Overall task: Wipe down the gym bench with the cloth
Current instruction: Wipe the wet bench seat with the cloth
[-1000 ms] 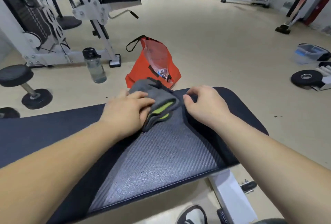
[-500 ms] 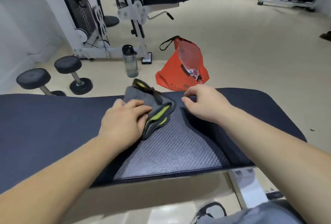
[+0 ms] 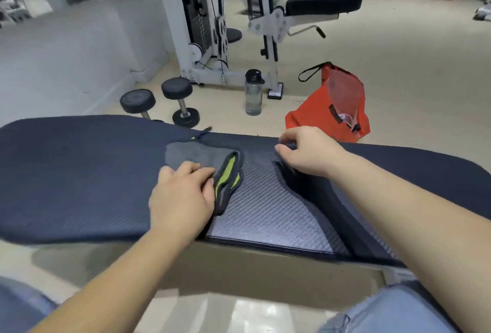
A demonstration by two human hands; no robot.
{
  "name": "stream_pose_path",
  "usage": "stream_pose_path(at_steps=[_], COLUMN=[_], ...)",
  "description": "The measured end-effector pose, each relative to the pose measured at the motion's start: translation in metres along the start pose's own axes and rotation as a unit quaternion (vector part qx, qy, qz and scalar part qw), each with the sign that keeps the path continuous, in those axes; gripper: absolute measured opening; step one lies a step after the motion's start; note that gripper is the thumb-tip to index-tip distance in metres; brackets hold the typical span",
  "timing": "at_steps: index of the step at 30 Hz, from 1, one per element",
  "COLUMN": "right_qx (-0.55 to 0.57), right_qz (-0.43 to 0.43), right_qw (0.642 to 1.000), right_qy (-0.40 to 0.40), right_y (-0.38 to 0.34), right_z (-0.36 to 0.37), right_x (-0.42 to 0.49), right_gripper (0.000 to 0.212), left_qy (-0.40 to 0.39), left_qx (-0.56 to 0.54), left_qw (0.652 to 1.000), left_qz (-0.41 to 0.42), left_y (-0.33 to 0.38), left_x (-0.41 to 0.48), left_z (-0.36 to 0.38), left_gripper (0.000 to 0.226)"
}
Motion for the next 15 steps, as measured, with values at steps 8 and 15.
stream_pose_path(at_steps=[8,15], right_qx=[-0.006,0.073], right_qz=[-0.024,0.024], right_qw=[1.000,0.993], right_qy=[-0.011,0.095], right_y=[-0.030,0.021], right_z=[0.027,-0.005], right_x=[0.023,0.012], right_gripper=[0.034,0.033], left_qy=[-0.028,-0.071], left_qx=[-0.055,0.123], left_qw=[0.952,0.990], left_qz=[0.300,-0.016], left_y=[0.018,0.014], left_x=[-0.046,0.029], left_z=[-0.016,0.011], left_gripper=[0.023,0.026])
Point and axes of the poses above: each hand's wrist, its own x-axis towards the middle knuckle, its own z-axis out of the palm, y = z × x, the point moved 8 cm from there along x, towards the middle knuckle, and after that the axes turned 3 degrees about x, right-handed, at the moved point
